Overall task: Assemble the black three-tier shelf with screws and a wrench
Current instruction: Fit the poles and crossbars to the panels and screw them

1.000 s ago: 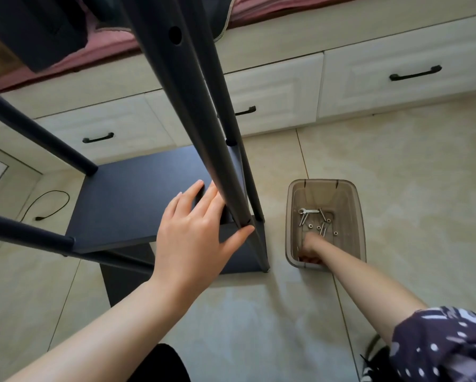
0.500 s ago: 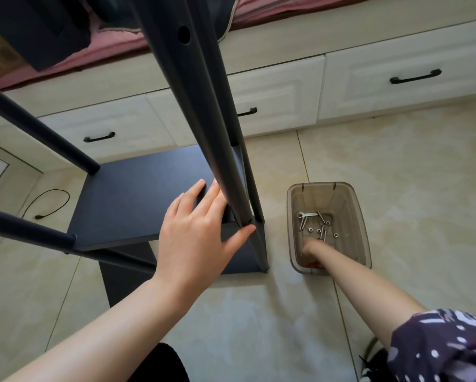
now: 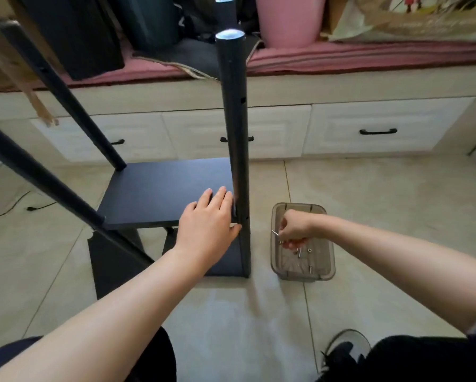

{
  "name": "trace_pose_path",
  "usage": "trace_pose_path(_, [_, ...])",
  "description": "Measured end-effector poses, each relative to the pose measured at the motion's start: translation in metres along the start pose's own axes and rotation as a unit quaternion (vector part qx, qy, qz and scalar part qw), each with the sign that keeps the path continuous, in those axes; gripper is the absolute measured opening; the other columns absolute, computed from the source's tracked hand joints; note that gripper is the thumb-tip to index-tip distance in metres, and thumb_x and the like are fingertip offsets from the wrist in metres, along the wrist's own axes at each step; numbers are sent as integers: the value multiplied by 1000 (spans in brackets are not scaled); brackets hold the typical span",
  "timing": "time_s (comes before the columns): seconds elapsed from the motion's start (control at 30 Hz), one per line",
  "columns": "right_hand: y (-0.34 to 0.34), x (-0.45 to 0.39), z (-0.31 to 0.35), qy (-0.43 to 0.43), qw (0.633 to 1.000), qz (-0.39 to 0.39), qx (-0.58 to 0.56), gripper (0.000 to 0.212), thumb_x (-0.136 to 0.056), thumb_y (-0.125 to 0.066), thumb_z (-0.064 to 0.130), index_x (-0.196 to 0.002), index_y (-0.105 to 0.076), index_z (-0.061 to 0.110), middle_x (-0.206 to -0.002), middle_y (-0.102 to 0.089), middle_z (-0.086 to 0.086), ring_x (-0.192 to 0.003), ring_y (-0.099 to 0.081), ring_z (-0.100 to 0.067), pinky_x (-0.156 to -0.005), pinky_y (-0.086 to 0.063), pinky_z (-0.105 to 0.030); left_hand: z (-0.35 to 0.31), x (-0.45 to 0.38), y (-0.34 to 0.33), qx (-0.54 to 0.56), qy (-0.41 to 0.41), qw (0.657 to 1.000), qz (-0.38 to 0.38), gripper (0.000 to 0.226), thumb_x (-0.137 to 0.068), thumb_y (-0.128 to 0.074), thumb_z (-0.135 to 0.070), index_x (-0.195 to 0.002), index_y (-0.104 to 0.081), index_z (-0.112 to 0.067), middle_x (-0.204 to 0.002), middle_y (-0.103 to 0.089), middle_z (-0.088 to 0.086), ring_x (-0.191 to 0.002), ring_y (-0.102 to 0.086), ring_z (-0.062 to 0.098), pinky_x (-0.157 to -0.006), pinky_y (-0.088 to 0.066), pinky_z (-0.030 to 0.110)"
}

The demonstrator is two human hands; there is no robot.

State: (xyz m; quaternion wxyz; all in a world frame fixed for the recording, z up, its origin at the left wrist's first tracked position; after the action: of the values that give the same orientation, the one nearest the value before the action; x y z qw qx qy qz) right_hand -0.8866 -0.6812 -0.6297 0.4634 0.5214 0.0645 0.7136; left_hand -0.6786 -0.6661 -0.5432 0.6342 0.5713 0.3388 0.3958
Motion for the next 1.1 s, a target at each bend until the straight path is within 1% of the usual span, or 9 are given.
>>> trace_pose_path(0.2, [2,92,32,56,991,-18,-123,15,-97,-55,11,-98,-66,0,-65,-73,0,-51,-63,-6,-49,-51,-19,-7,27,7,102,51,993,-28,29,-98,-51,-32,-120,-60,-15,-130,-61,-2,-126,-49,22,-86,-49,36])
trace_pose_path(0.37, [4,133,41,61,979,-62,-187,10,-96,-57,10,-94,-65,4,-63,-71,-1,-49,-58,-7,-48,-49,-20,-3,45,8,282,139,947,-70,18,-98,-54,-28,-104,-66,-18,-105,-63,-8,-104,-54,15,-70,-43,31])
trace_pose_path(0.43, [1,137,42,58,977,-80,-188,11,-96,-59,12,-96,-66,4,-63,-71,0,-49,-57,-8,-48,-48,-20,1,46,7,391,196,898,-40,12,-95,-58,-26,-92,-67,-20,-91,-66,-8,-92,-60,16,-69,-48,30])
trace_pose_path(0.53, [-5,134,49,55,979,-92,-172,12,-95,-61,15,-96,-67,5,-64,-72,2,-51,-57,-8,-51,-46,-23,4,45,0,562,256,786,24,13,-94,-64,-24,-82,-69,-19,-85,-69,-2,-85,-63,17,-70,-52,28])
trace_pose_path(0.6, [-10,127,55,53,979,-99,-171,12,-96,-60,16,-92,-66,7,-63,-72,3,-48,-55,-6,-49,-44,-22,3,45,-7,648,287,703,56,11,-94,-67,-22,-85,-70,-16,-96,-71,4,-92,-65,20,-79,-56,31])
trace_pose_path(0.67, [-14,120,61,51,979,-104,-168,14,-96,-59,17,-87,-65,8,-62,-71,3,-43,-55,-4,-44,-42,-20,2,45,-16,706,317,628,79,8,-93,-69,-22,-92,-68,-14,-105,-71,7,-98,-65,20,-73,-56,28])
trace_pose_path(0.77, [-16,110,65,47,983,-105,-146,13,-97,-57,16,-86,-63,10,-65,-72,3,-43,-57,-2,-42,-42,-18,-2,43,-28,764,334,542,108,23,-92,-74,-22,-110,-66,-11,-107,-67,3,-108,-62,21,-80,-54,30])
trace_pose_path(0.93, [-8,100,69,35,988,-103,-114,13,-99,-57,18,-88,-61,12,-76,-73,-1,-56,-62,-10,-43,-42,-19,-6,34,-46,821,317,465,94,15,-90,-75,-14,-103,-67,-12,-107,-68,-1,-110,-58,19,-104,-47,38])
trace_pose_path(1.1, [2,94,70,32,989,-108,-92,12,-99,-58,19,-88,-63,15,-68,-71,5,-51,-61,-5,-41,-40,-16,-7,27,-66,853,294,429,45,12,-89,-74,-7,-99,-70,-13,-92,-75,-4,-102,-66,12,-102,-44,35])
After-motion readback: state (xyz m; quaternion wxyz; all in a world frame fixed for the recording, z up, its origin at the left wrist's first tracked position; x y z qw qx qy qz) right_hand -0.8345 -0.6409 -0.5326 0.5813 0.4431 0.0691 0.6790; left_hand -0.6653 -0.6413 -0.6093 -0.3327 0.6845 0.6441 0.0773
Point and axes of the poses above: each hand's wrist, its own x-axis away from the middle knuckle, its own y-axis out of the back of the hand, z = x × y, the point moved 3 cm from there along -x, towards the middle knuckle
